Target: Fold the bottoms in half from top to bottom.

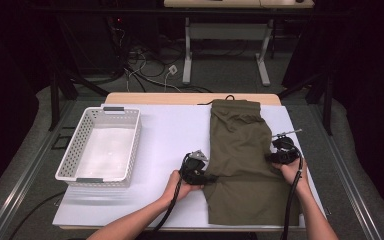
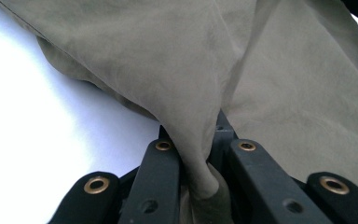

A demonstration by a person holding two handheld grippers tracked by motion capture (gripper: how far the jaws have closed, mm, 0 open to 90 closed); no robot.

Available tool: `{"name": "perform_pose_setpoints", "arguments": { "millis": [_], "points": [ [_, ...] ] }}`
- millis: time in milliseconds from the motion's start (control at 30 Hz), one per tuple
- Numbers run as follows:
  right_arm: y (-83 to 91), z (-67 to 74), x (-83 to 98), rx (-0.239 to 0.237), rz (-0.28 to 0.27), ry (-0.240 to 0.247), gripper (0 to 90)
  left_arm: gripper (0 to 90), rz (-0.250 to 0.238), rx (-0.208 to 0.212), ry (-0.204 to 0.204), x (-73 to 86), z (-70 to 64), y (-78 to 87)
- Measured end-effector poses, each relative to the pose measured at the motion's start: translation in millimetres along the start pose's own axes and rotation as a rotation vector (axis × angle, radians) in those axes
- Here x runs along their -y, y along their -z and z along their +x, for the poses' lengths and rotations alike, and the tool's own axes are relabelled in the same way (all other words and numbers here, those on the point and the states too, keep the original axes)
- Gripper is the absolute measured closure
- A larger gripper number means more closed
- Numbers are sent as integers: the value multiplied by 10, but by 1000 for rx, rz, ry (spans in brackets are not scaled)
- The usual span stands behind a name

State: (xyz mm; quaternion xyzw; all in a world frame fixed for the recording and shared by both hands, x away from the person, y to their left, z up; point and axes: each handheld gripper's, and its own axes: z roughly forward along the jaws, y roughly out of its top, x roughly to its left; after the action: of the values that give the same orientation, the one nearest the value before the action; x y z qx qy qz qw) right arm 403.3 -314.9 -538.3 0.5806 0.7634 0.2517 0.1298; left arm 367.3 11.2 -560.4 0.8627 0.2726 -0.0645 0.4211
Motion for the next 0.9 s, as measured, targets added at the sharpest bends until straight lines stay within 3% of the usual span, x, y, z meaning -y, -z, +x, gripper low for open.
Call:
{"name": "perform_pose_setpoints", "arguments": {
  "millis": [133, 500, 900],
  "points": [
    [1, 23, 8, -2, -2, -29, 865, 861, -7, 4, 9, 39, 20, 40],
    [0, 134, 31, -23, -1, -51, 864, 862, -2, -1, 11, 91, 45, 189],
    [-39, 367, 25, -38, -6, -20, 864, 861, 17, -28, 22, 239, 106, 432]
  ]
}}
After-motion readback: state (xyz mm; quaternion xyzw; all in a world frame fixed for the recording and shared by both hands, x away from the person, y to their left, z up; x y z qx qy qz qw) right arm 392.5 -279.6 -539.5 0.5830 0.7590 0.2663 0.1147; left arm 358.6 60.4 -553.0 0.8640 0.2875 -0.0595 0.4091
